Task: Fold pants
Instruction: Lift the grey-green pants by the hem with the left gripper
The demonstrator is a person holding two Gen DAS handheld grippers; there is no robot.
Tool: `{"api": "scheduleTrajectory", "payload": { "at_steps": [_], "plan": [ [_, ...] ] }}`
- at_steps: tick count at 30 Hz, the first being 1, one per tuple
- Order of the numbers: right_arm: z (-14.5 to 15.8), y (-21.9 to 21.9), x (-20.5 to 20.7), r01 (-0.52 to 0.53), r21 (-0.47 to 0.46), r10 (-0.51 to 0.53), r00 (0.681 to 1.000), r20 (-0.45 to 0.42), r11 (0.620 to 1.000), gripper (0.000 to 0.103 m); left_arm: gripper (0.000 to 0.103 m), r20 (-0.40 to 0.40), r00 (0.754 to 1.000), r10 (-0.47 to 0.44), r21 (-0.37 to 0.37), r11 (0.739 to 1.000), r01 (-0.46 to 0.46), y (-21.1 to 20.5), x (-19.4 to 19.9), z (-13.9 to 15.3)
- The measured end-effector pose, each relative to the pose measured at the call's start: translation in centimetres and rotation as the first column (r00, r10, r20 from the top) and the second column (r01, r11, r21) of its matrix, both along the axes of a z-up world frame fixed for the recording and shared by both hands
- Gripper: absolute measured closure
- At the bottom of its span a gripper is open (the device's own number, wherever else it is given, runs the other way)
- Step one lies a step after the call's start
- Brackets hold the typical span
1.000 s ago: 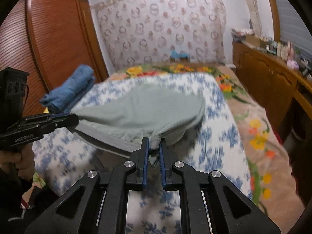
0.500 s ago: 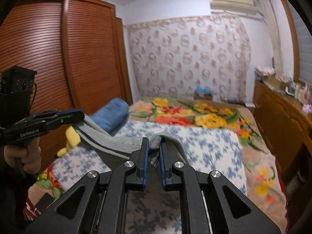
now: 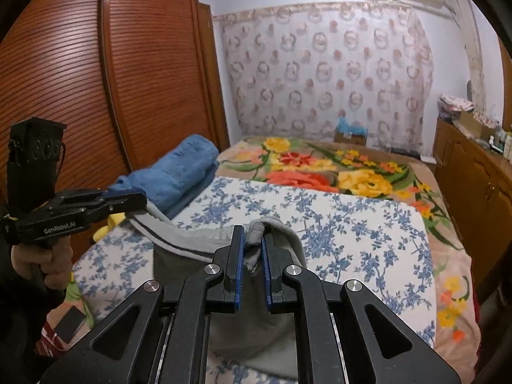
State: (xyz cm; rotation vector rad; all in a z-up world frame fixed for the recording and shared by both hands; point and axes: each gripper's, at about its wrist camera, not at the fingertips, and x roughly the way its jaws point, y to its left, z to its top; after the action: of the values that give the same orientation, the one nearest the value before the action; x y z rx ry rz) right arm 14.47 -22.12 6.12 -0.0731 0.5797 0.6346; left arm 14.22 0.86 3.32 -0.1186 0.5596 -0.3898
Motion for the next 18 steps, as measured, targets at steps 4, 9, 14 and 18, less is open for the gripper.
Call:
{"api": "scheduleTrajectory", "payload": {
  "at_steps": [4, 9, 14, 18],
  "plan": [
    [0.5, 0.8, 3.8, -0.003, -0.022, 0.004, 1.000, 0.009, 1.000, 0.096, 0.098, 0.016, 0.999, 0.031, 0.019, 0.999, -0.031, 0.1, 4.1, 1.7],
    [5.1, 1.7, 8.2, 0.021, -0.033, -0.018, 0.995, 0.095, 0.999, 0.096, 0.098, 0.145, 0.987, 0.071, 0.044, 0.996, -0.078, -0.1, 7.3, 7.6],
    [11.4, 0.7, 10.5, 0.045, 0.035, -0.051, 0.976, 0.213, 0.998, 0.096, 0.098, 0.265, 0.961, 0.082, 0.076, 0.991, -0.106, -0.4, 7.6, 12.8],
    [12.0, 0.6, 9.7, 0.034, 0.029, -0.040, 0.973, 0.225, 0.999, 0.096, 0.098, 0.261, 0.962, 0.077, 0.124, 0.986, -0.112, -0.4, 5.3, 11.0]
  ]
}}
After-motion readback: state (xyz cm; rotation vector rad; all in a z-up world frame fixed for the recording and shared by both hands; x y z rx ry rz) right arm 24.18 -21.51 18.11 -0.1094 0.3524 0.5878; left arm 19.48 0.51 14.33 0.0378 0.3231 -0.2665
